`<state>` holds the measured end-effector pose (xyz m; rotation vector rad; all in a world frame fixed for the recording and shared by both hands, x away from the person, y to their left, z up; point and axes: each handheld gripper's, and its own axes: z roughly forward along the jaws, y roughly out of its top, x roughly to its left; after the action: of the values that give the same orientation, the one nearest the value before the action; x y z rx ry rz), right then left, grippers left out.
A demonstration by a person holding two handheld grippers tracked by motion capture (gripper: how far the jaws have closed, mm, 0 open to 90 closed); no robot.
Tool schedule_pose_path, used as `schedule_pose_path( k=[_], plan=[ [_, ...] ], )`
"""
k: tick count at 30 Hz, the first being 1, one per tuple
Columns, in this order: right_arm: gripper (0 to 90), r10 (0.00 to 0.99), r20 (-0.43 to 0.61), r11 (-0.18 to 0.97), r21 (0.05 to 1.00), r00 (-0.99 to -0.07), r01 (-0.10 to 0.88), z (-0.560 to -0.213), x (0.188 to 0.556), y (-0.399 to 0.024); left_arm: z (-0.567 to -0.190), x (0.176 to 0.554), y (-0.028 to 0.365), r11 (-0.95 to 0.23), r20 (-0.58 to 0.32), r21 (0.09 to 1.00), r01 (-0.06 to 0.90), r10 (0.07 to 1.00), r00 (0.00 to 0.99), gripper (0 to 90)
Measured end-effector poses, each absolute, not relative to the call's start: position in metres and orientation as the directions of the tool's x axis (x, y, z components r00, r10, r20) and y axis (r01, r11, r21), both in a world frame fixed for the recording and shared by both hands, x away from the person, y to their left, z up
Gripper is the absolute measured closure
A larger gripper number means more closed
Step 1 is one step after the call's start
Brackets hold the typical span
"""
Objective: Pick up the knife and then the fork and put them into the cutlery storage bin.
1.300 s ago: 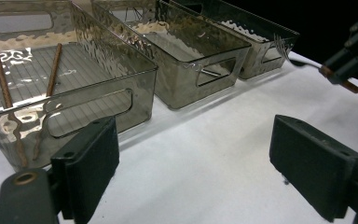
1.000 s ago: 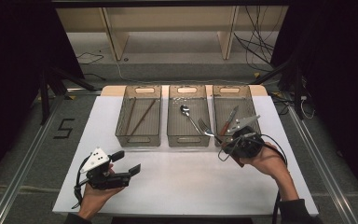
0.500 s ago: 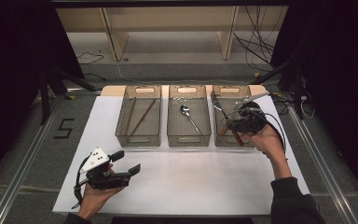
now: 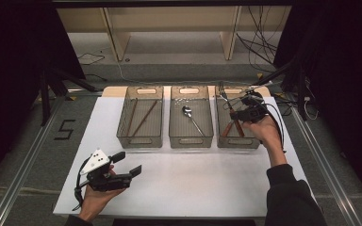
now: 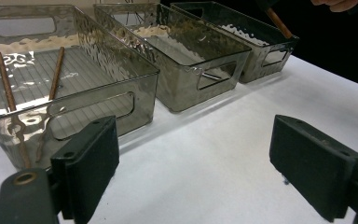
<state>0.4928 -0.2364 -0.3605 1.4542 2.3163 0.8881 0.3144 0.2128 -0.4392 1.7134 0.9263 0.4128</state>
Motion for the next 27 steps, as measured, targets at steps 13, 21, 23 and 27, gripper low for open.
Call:
schedule_pose_path(
  k=[13,21,23,27],
  plan=[
    [77.2,0.914,0.127,0.234,0.613,-0.386,0.755,-0.365,0.508,-0.243,-0.439,0.315,0.212,-0.104,-0.173,0.921,0.374,0.752,0.636,15.3],
    [77.2,0.929,0.127,0.21,0.594,-0.349,0.777,-0.374,0.514,-0.244,-0.439,0.314,0.212,-0.105,-0.173,0.921,0.375,0.752,0.636,15.3],
    [77.1,0.931,0.135,0.2,0.587,-0.338,0.785,-0.377,0.516,-0.245,-0.44,0.314,0.212,-0.106,-0.173,0.921,0.376,0.753,0.635,15.3],
    [77.1,0.934,0.15,0.183,0.576,-0.323,0.796,-0.384,0.518,-0.245,-0.439,0.315,0.212,-0.107,-0.172,0.921,0.375,0.752,0.636,15.3]
  ],
)
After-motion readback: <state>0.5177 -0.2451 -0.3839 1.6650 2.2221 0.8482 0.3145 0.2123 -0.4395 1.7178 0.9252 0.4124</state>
